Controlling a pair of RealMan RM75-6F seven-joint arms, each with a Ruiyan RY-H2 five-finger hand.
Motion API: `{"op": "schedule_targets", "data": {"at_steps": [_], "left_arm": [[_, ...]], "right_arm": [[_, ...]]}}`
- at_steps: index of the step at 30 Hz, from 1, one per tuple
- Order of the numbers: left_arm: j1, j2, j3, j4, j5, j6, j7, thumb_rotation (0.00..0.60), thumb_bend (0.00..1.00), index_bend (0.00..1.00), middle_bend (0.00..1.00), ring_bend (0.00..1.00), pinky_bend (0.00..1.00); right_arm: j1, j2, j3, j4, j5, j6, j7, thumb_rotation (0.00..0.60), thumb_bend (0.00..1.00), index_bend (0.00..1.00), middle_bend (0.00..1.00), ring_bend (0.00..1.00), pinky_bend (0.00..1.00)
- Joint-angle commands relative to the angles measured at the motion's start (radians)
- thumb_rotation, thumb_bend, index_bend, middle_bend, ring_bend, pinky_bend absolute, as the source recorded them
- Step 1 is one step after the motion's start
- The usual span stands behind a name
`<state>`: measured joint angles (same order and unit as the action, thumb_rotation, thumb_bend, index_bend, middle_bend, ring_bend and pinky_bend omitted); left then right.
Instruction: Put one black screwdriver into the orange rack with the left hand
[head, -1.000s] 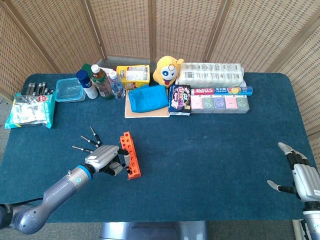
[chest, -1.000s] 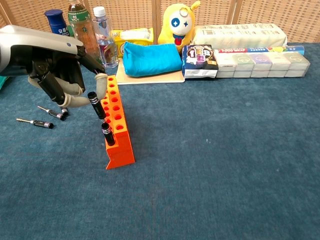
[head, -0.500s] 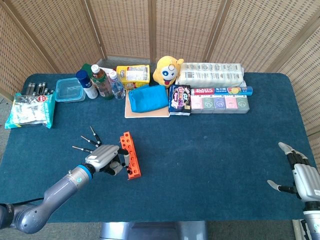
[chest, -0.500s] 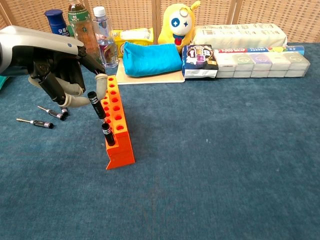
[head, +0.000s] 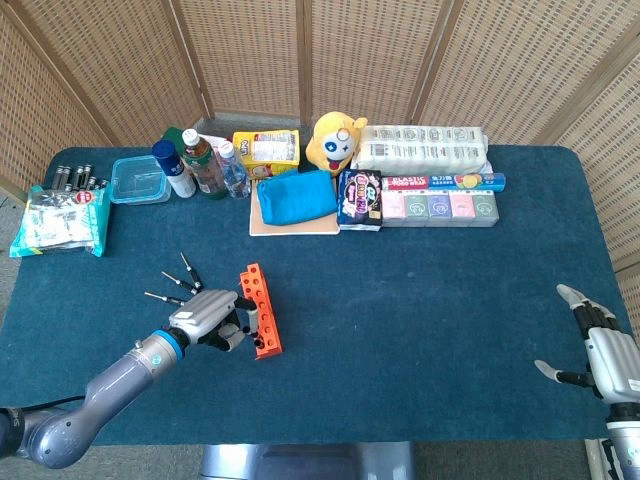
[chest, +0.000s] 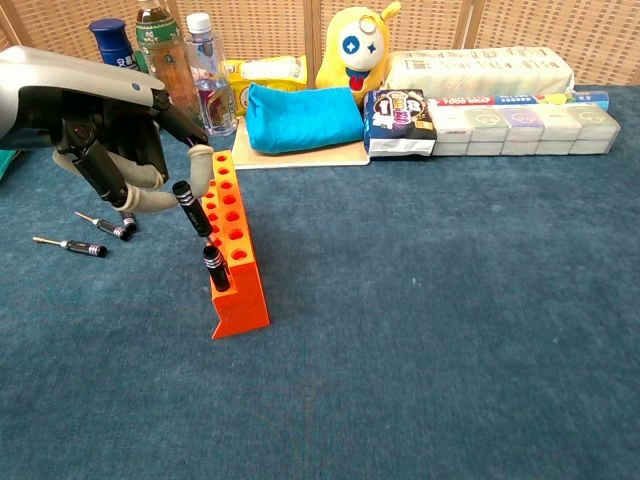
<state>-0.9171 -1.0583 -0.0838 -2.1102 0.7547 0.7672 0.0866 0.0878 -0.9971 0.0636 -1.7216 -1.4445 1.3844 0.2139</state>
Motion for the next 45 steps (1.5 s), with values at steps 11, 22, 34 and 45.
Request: {"op": "schedule_targets", "data": {"at_steps": [11, 22, 34, 45], "left_arm": [[0.0, 0.005, 0.005, 0.004, -0.007, 0.003, 0.003, 0.6, 0.46, 0.67, 1.0, 1.0, 1.0], [-0.003, 0.007, 0.006, 0.002, -0.007, 0.005, 0.01, 0.6, 0.46, 0.67, 1.0, 1.0, 1.0], [-0.011, -0.005, 0.018, 0.009, -0.021, 0.015, 0.036, 0.6, 0.46, 0.67, 1.0, 1.0, 1.0], [-0.021, -0.018, 0.025, 0.011, -0.036, 0.02, 0.057, 0.6, 0.46, 0.67, 1.0, 1.0, 1.0]], "right_arm": [[0.001, -0.001, 0.0, 0.0, 0.001, -0.002, -0.003, 0.6, 0.0, 0.04, 0.1, 0.16, 0.11], [0.0, 0.0, 0.001, -0.001, 0.002, 0.0, -0.001, 0.6, 0.0, 0.04, 0.1, 0.16, 0.11], [0.0, 0.002, 0.001, -0.001, 0.001, 0.001, 0.002, 0.6, 0.0, 0.04, 0.1, 0.16, 0.11], [0.0, 0.003, 0.001, -0.002, 0.003, -0.001, 0.004, 0.6, 0.0, 0.04, 0.1, 0.16, 0.11]]}}
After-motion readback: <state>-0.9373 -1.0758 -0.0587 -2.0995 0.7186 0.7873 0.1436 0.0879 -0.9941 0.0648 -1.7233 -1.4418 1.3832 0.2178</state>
